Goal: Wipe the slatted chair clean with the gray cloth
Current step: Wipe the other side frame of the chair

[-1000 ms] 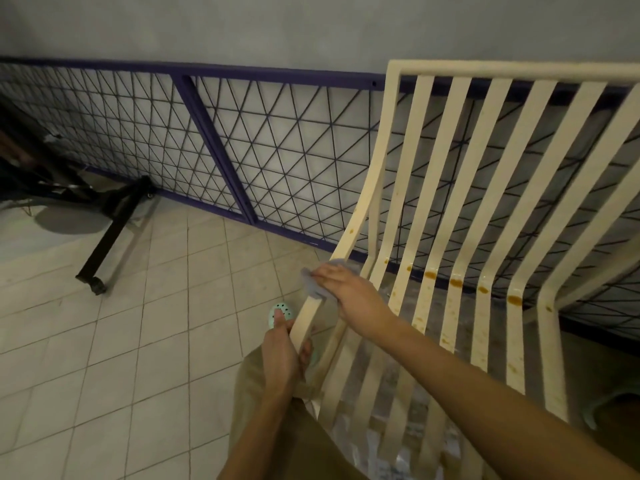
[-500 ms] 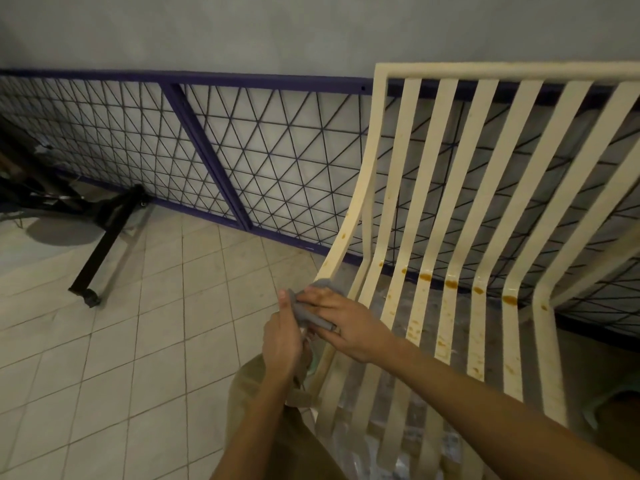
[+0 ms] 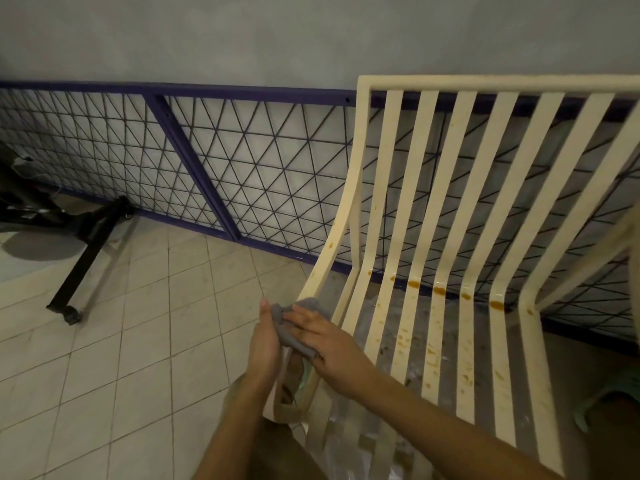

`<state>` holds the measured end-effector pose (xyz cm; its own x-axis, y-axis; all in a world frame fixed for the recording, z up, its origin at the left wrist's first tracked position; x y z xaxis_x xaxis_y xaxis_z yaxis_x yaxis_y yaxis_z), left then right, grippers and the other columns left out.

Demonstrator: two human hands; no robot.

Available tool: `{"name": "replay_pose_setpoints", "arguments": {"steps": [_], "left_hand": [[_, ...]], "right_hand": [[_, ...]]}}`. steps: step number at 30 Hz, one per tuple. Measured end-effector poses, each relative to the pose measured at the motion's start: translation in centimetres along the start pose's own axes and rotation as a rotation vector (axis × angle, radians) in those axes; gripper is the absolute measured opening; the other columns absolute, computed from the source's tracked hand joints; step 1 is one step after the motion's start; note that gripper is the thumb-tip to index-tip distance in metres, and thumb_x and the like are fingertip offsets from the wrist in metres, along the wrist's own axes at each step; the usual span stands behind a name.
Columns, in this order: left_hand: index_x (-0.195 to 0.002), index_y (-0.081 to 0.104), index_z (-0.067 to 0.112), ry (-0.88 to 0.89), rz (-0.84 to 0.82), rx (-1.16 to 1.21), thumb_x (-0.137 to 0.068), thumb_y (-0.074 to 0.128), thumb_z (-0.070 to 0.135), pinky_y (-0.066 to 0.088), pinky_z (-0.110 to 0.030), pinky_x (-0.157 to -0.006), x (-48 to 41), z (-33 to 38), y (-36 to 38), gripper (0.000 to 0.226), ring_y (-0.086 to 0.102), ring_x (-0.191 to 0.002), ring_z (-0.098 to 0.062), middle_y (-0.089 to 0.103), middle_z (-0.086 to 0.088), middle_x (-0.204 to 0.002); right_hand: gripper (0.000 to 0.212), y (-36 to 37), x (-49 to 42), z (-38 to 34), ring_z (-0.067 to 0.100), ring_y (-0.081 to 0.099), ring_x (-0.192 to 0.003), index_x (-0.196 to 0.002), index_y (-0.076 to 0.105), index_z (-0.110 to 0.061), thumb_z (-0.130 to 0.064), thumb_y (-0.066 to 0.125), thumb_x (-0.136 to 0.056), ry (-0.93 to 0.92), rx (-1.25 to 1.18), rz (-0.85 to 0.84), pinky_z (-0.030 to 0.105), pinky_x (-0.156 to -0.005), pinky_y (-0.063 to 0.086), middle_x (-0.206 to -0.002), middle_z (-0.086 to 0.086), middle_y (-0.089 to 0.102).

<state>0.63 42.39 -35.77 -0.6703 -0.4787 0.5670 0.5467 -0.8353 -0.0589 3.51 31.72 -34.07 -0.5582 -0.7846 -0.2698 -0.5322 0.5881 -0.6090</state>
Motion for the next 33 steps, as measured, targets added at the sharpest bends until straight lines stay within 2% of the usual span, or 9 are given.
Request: {"name": "replay_pose_setpoints", "arguments": {"steps": [2,5,9,12,16,20,23,30,33], "left_hand": [[-0.12,0.058,0.005,0.008,-0.028,0.026,-0.097,0.022,0.061,0.041,-0.037,-0.104,-1.7,1.0,0.2,0.071,0.056,-0.121,-0.031,0.058,-0.022,-0.126],[-0.105,0.065,0.009,0.114,0.016,-0.053,-0.092,0.025,0.071,0.046,-0.045,-0.101,-2.6,2.9,1.4,0.075,0.065,-0.1,-0.025,0.067,-0.016,-0.111],[-0.102,0.06,0.019,0.253,0.132,-0.44,-0.099,0.016,0.059,0.054,-0.035,-0.067,-1.3,4.2,2.1,0.06,0.065,-0.063,-0.014,0.065,-0.001,-0.075],[-0.102,0.069,0.018,0.354,0.17,-0.552,-0.1,0.012,0.056,0.053,-0.031,-0.065,-0.8,4.4,1.8,0.069,0.066,-0.053,-0.01,0.068,0.0,-0.066],[-0.094,0.069,0.017,0.384,0.196,-0.534,-0.101,0.014,0.053,0.046,-0.022,-0.057,-0.8,4.5,1.8,0.066,0.064,-0.061,-0.009,0.067,0.0,-0.074],[-0.104,0.067,0.014,0.324,0.168,-0.508,-0.1,0.015,0.056,0.05,-0.037,-0.086,-2.1,4.6,2.2,0.068,0.064,-0.089,-0.018,0.069,-0.008,-0.099],[-0.106,0.068,0.019,0.311,0.141,-0.4,-0.1,0.017,0.058,0.046,-0.045,-0.098,-3.0,6.2,3.3,0.065,0.062,-0.101,-0.021,0.068,-0.008,-0.109],[-0.085,0.068,0.029,0.414,0.183,-0.199,-0.102,0.028,0.049,0.049,-0.032,-0.087,-2.9,7.1,4.1,0.048,0.064,-0.091,-0.011,0.069,0.007,-0.088],[-0.093,0.068,0.023,0.427,0.19,-0.151,-0.104,0.03,0.042,0.044,-0.027,-0.081,-2.7,7.5,4.1,0.044,0.061,-0.089,-0.012,0.064,0.007,-0.087]], "right_hand": [[0.042,-1.0,-0.9,0.9,0.017,0.03,-0.142,-0.138,0.051,-0.014,-0.016,0.049,-0.096,-0.088,0.091,-0.027,0.038,-0.118,0.026,-0.149,0.004,0.043],[0.036,-2.9,-2.5,2.7,0.021,0.04,-0.137,-0.131,0.059,-0.011,-0.016,0.053,-0.095,-0.128,0.164,-0.032,0.041,-0.113,0.032,-0.143,0.006,0.05],[0.035,-5.5,-4.8,5.1,0.019,0.039,-0.136,-0.13,0.059,-0.015,-0.016,0.053,-0.096,-0.081,0.26,-0.006,0.037,-0.112,0.032,-0.142,0.003,0.051],[0.038,-6.3,-5.9,6.4,0.017,0.036,-0.139,-0.134,0.056,-0.016,-0.017,0.051,-0.097,-0.027,0.279,0.054,0.036,-0.114,0.03,-0.144,0.003,0.049],[0.044,-4.8,-5.3,5.1,0.019,0.028,-0.143,-0.14,0.049,-0.011,-0.015,0.049,-0.096,0.144,0.159,0.165,0.042,-0.117,0.026,-0.15,0.007,0.041],[0.051,-1.7,-2.4,3.0,0.007,0.01,-0.148,-0.149,0.033,-0.019,-0.017,0.046,-0.1,0.148,0.032,0.147,0.037,-0.12,0.02,-0.159,-0.004,0.023],[0.051,-1.2,-1.7,3.0,0.007,0.013,-0.148,-0.148,0.036,-0.018,-0.015,0.048,-0.1,0.092,0.037,0.121,0.039,-0.119,0.023,-0.159,-0.005,0.024],[0.04,-4.3,-3.9,5.5,0.013,0.023,-0.146,-0.135,0.052,-0.016,-0.016,0.053,-0.095,-0.104,0.296,-0.03,0.045,-0.116,0.025,-0.155,-0.002,0.033],[0.044,-5.5,-5.7,7.0,0.013,0.024,-0.144,-0.139,0.048,-0.022,-0.02,0.052,-0.095,-0.073,0.394,-0.038,0.044,-0.117,0.022,-0.153,-0.005,0.035]]}}
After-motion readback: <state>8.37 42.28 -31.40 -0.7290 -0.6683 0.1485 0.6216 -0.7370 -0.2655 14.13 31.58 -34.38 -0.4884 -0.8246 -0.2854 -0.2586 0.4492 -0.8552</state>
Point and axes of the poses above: each hand's wrist, its own x-axis away from the middle knuckle, its own y-axis out of the palm, z = x × y, the point moved 6 cm from there along -x, towards the middle knuckle
